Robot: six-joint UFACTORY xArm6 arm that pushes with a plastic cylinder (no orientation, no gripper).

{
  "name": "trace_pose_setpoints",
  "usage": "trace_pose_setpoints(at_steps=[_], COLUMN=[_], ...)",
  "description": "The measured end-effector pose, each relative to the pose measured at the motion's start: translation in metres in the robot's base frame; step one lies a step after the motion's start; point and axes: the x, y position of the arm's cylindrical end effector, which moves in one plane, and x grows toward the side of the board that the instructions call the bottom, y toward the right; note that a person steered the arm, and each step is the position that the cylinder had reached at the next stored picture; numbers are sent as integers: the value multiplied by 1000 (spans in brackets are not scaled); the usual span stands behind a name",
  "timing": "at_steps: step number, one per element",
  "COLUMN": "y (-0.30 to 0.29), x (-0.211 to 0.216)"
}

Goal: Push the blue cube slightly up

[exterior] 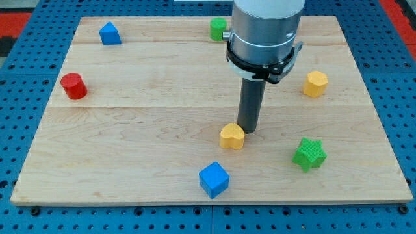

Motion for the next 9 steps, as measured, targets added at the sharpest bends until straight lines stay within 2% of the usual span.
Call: trace_pose_setpoints(at_steps=[3,4,7,9], y=[2,34,13,-89], x=[22,30,126,87])
